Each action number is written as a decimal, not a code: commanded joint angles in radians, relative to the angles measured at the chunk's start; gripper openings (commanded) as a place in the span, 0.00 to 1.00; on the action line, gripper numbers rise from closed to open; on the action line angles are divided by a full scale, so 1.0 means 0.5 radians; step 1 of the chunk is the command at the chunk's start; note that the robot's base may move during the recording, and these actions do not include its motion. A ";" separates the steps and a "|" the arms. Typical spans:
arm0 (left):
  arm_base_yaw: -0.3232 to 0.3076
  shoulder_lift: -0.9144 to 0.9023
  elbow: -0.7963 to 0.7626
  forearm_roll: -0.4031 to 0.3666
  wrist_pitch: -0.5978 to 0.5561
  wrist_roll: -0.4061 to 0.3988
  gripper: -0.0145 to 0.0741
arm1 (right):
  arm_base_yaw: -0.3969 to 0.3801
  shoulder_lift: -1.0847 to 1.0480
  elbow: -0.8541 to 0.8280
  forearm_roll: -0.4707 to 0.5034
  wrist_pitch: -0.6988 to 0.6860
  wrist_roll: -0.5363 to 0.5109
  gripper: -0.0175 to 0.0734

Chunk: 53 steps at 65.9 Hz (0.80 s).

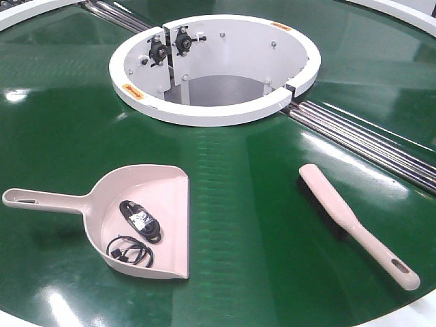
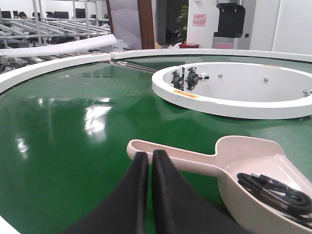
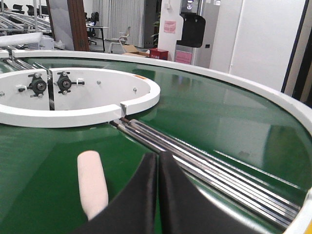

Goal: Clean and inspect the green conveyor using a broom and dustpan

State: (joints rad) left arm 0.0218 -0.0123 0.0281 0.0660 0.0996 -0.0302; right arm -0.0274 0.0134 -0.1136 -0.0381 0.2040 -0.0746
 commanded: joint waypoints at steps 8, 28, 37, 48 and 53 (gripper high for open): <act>-0.010 -0.028 0.017 -0.022 -0.165 -0.017 0.16 | -0.013 -0.072 0.292 -0.034 -0.505 0.126 0.18; -0.010 -0.028 0.017 -0.022 -0.165 -0.017 0.16 | -0.011 -0.072 0.289 -0.175 -0.432 0.354 0.18; -0.010 -0.028 0.017 -0.022 -0.165 -0.017 0.16 | -0.011 -0.072 0.289 -0.171 -0.428 0.354 0.18; -0.010 -0.028 0.017 -0.022 -0.165 -0.017 0.16 | -0.011 -0.072 0.289 -0.171 -0.428 0.356 0.18; -0.010 -0.028 0.017 -0.022 -0.165 -0.017 0.16 | -0.011 -0.072 0.289 -0.171 -0.428 0.356 0.18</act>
State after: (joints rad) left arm 0.0218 -0.0123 0.0281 0.0660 0.0960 -0.0302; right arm -0.0274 -0.0117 0.0274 -0.1101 0.0670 0.1052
